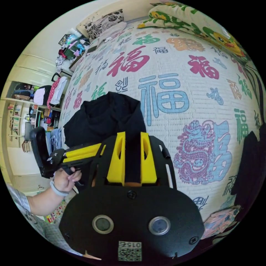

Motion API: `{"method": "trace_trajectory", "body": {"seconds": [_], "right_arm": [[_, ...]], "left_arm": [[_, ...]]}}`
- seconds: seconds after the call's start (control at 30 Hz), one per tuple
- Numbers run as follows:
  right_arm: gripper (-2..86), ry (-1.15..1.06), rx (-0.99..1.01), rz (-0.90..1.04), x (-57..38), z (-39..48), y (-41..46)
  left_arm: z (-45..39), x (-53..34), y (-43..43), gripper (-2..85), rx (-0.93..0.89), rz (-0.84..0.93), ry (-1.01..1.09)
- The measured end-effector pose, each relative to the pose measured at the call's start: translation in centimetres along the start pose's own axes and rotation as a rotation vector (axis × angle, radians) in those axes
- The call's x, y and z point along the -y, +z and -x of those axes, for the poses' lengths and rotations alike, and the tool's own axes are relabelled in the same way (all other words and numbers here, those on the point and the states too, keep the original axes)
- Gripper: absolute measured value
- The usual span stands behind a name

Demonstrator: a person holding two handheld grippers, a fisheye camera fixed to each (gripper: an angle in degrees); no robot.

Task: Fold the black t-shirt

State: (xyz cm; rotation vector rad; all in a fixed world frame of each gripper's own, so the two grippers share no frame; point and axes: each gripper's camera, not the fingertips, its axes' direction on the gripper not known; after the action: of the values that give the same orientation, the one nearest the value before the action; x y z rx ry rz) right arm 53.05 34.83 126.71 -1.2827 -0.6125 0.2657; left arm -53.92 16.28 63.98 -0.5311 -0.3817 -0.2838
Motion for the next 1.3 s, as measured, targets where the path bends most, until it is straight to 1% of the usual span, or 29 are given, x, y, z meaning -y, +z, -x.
{"method": "trace_trajectory", "body": {"seconds": [0.07,0.13,0.17,0.2,0.23,0.27,0.3,0.33,0.4,0.47,0.53,0.6,0.7,0.77,0.87,0.93,1.0,1.03,1.1,1.13,1.2,1.23,1.3], "right_arm": [[7.5,0.07,0.03,0.018,0.5,0.1,-0.5],[6.6,0.083,0.053,-0.046,-0.6,0.9,-2.1],[6.6,0.108,0.034,-0.058,-1.8,1.3,-2.8],[7.8,0.153,0.029,-0.059,-3.3,1.6,-3.3],[8.3,0.184,0.032,-0.052,-4.2,1.7,-3.4],[9.1,0.249,0.056,-0.041,-5.9,1.8,-3.2],[9.7,0.309,0.086,-0.029,-7.3,1.9,-2.8],[9.9,0.333,0.092,-0.019,-7.8,2.0,-2.5],[8.5,0.36,0.085,0.027,-8.4,2.9,-1.3],[3.4,0.33,-0.005,0.018,-8.1,4.0,-1.2],[1.1,0.348,0.023,0.002,-8.0,4.6,-1.5],[0.3,0.407,0.086,-0.04,-8.4,5.0,-2.2],[0.1,0.437,0.119,-0.065,-8.4,6.2,-2.6],[0.4,0.432,0.114,-0.072,-8.0,7.4,-2.8],[2.7,0.434,0.162,-0.113,-7.9,9.2,-4.1],[3.8,0.394,0.174,-0.114,-7.7,10.9,-5.0],[5.1,0.268,0.208,-0.13,-6.8,14.5,-6.7],[5.6,0.23,0.207,-0.135,-6.4,15.6,-7.1],[6.9,0.061,0.162,-0.148,-4.2,21.2,-8.6],[7.2,0.018,0.15,-0.136,-3.4,22.7,-8.7],[7.6,-0.175,0.16,-0.064,0.5,29.2,-8.2],[7.6,-0.222,0.164,-0.042,1.7,31.0,-7.7],[7.6,-0.391,0.205,0.067,6.1,37.9,-5.3]], "left_arm": [[0.3,1.0,-1.2,6.2,0.043,-0.105,0.037],[1.4,2.8,-1.5,6.6,-0.002,-0.122,0.073],[2.3,4.2,-0.9,6.9,-0.05,-0.065,0.081],[3.2,5.4,0.3,7.1,-0.113,0.03,0.084],[3.5,5.8,1.0,7.0,-0.146,0.083,0.096],[3.9,6.3,2.1,6.8,-0.187,0.175,0.114],[3.9,6.3,2.7,5.8,-0.186,0.225,0.142],[3.8,6.2,2.8,5.3,-0.171,0.233,0.158],[3.9,5.7,2.7,1.5,-0.127,0.237,0.196],[4.7,5.3,2.4,0.3,-0.124,0.233,0.185],[5.6,5.0,2.0,-0.2,-0.101,0.223,0.174],[6.5,4.4,1.6,-0.3,-0.061,0.232,0.189],[7.9,2.9,1.8,0.5,-0.003,0.257,0.219],[9.1,1.9,1.5,1.8,-0.026,0.244,0.202],[11.8,0.2,-1.1,5.5,-0.131,0.184,0.127],[13.6,-1.5,-4.1,6.0,-0.165,0.118,0.106],[15.7,-5.3,-8.5,6.1,-0.167,0.068,0.085],[16.2,-6.6,-9.7,6.1,-0.144,0.043,0.075],[18.4,-12.8,-14.9,6.1,-0.035,-0.073,0.01],[19.1,-14.6,-16.2,6.2,-0.003,-0.1,-0.022],[22.6,-22.0,-21.2,6.7,0.126,-0.187,-0.202],[23.6,-23.9,-22.4,6.9,0.159,-0.204,-0.26],[27.5,-31.6,-26.7,7.2,0.28,-0.275,-0.482]]}}
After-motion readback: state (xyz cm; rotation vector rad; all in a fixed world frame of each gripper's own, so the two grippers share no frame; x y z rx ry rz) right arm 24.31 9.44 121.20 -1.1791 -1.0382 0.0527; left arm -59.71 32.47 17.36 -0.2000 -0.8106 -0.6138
